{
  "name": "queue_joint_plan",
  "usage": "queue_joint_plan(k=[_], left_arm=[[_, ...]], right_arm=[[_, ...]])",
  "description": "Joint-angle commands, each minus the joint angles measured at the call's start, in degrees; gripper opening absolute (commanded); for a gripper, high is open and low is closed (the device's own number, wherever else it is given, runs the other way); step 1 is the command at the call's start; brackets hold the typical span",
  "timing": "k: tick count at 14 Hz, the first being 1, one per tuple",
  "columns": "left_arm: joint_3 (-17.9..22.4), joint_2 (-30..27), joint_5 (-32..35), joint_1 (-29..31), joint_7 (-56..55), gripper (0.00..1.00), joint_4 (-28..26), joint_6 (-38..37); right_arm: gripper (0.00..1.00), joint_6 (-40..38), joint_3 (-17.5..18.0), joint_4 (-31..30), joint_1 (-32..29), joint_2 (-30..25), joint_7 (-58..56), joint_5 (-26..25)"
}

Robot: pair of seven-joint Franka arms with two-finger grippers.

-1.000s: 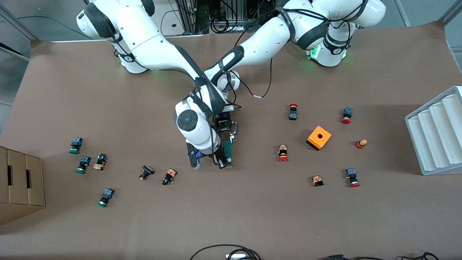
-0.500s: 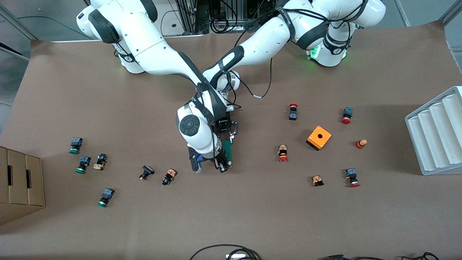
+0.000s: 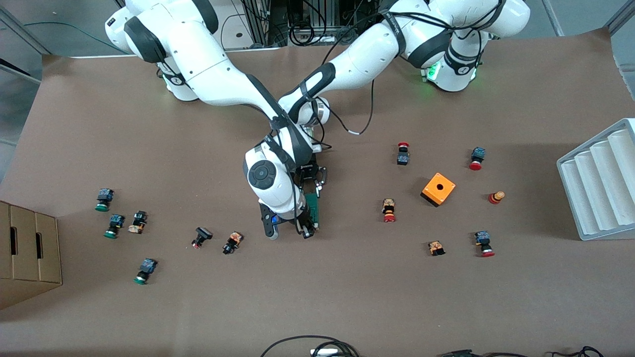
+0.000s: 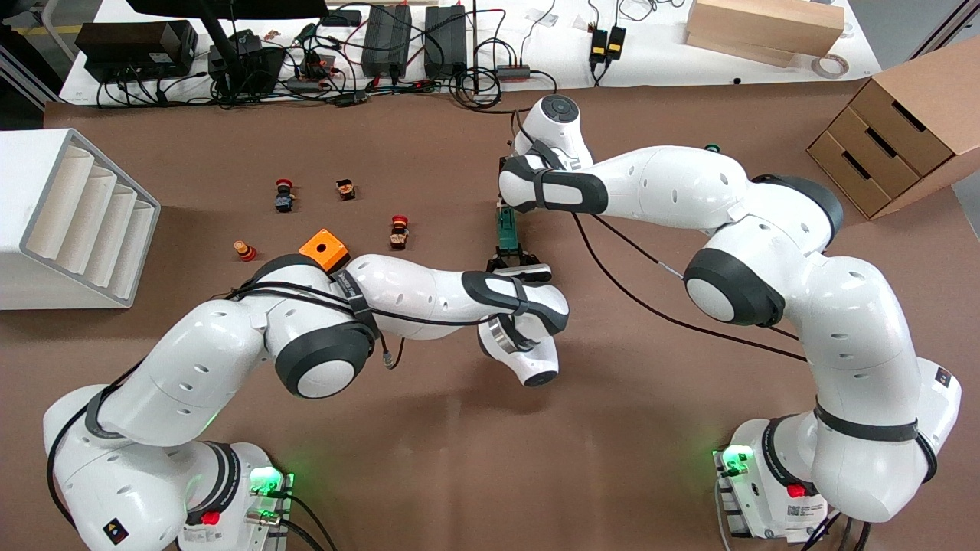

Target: Close load switch with both arms

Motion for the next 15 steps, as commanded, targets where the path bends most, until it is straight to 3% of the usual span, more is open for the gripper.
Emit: queue_joint_plan(k=[1,9,11,13,14,15], left_arm=[[-0.43,1.29,0.71,0.3,1.23,0.51,1.09,-0.18],[-0.43,1.29,0.71,0.39,1.32,0.51,1.09,-0.18],[-0.43,1.29,0.79,0.39,1.32,0.51,1.09,-0.18],[-0.43,1.29,0.79,0.39,1.32,0.51,1.09,-0.18],[-0.43,1.21,0.79,0.39,1.32,0.51,1.09,-0.18],[-0.43,1.21,0.79,0.39,1.32,0.52,1.09,-0.18]], right_arm=[[0.17,0.56,0.65,3.2,-0.41,3.37,-0.25,1.7],[0.18,-0.23,1.0,4.34,-1.02,3.47,0.1,1.79],[0.23,-2.15,1.61,4.34,-1.89,2.32,0.19,1.88],[0.36,-3.39,1.97,4.34,-2.34,1.62,0.1,2.05],[0.54,-4.09,1.97,4.34,-2.86,0.92,0.1,2.14],[0.66,-5.75,1.88,4.26,-3.3,-0.13,-0.07,2.14]])
